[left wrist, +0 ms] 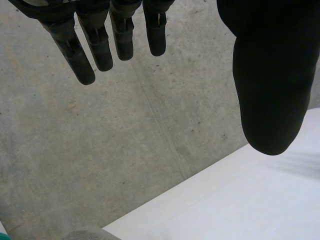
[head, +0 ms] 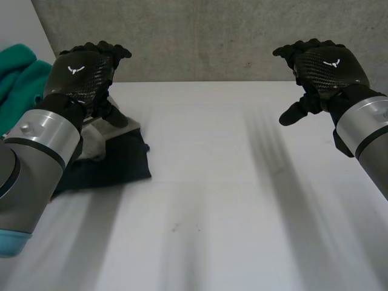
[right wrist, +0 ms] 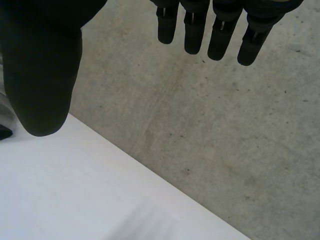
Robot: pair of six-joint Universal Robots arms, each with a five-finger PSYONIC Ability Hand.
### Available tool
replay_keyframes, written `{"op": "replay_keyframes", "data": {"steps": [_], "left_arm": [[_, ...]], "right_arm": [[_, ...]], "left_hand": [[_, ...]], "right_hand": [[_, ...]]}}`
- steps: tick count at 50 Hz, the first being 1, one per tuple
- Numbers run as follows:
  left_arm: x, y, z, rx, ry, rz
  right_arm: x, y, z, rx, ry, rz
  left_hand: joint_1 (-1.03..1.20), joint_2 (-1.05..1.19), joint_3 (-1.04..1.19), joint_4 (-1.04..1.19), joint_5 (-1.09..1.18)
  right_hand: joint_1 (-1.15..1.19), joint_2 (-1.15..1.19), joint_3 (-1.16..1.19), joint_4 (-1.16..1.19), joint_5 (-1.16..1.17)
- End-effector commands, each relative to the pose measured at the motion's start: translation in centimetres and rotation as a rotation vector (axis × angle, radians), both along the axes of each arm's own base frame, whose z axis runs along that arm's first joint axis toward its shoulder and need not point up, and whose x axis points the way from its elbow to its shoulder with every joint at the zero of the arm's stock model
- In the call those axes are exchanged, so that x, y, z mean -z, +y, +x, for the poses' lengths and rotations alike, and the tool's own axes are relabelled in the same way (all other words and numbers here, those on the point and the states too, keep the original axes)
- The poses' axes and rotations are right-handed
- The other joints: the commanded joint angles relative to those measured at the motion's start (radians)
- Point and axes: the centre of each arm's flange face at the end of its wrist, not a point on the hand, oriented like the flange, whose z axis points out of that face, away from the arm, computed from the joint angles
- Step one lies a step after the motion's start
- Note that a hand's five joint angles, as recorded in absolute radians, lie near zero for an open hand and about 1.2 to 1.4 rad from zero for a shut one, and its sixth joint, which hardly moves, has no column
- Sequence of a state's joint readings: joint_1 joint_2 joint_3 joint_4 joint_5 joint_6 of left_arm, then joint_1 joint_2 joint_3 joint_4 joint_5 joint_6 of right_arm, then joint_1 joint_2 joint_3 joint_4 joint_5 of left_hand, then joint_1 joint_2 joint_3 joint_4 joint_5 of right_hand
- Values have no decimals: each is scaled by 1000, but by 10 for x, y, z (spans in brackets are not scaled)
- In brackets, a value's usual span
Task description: Fold the laundry.
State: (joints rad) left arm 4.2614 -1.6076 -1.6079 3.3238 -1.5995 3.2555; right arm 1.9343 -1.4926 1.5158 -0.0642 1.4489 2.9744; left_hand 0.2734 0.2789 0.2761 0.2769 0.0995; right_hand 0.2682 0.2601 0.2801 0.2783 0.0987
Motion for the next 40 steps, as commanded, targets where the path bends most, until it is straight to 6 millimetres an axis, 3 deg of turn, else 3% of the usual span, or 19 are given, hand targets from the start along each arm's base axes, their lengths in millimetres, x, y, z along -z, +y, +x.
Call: {"op": "replay_keyframes", "data": {"steps": [1,16,21,24,30,31,34,35,40], "left_arm": [[1,1,0,0,2,4],[0,-1,0,1,1,-5],[-10,-15,3,-31,16,-77],[-7,-56,21,-143,-77,-156],[2,-115,52,-300,-265,-234],[11,-136,64,-346,-330,-234],[22,-166,85,-413,-421,-236],[30,-184,101,-458,-474,-231],[66,-231,143,-547,-596,-191]], "right_arm": [[1,-2,-6,69,-6,5],[2,-1,-5,70,-32,22],[2,0,-3,58,-28,23],[4,0,-2,53,-25,27],[6,0,-2,52,-18,30],[6,0,-2,51,-17,30],[6,0,-2,51,-17,30],[6,0,-2,51,-17,30],[6,0,-1,49,-16,31]], "left_hand": [[-98,-104,-101,-102,-99],[-92,-98,-95,-96,-93],[-92,-98,-95,-96,-93],[-92,-98,-95,-96,-93],[-92,-98,-95,-96,-93],[-89,-95,-92,-93,-90],[-86,-92,-89,-90,-87],[-86,-92,-89,-90,-87],[-83,-89,-86,-87,-84]], "right_hand": [[-94,-86,-106,-104,-99],[-94,-86,-106,-104,-99],[-94,-86,-106,-104,-99],[-94,-86,-106,-104,-99],[-94,-86,-106,-104,-99],[-94,-86,-106,-104,-99],[-94,-86,-106,-104,-99],[-94,-86,-106,-104,-99],[-94,-86,-106,-104,-99]]}}
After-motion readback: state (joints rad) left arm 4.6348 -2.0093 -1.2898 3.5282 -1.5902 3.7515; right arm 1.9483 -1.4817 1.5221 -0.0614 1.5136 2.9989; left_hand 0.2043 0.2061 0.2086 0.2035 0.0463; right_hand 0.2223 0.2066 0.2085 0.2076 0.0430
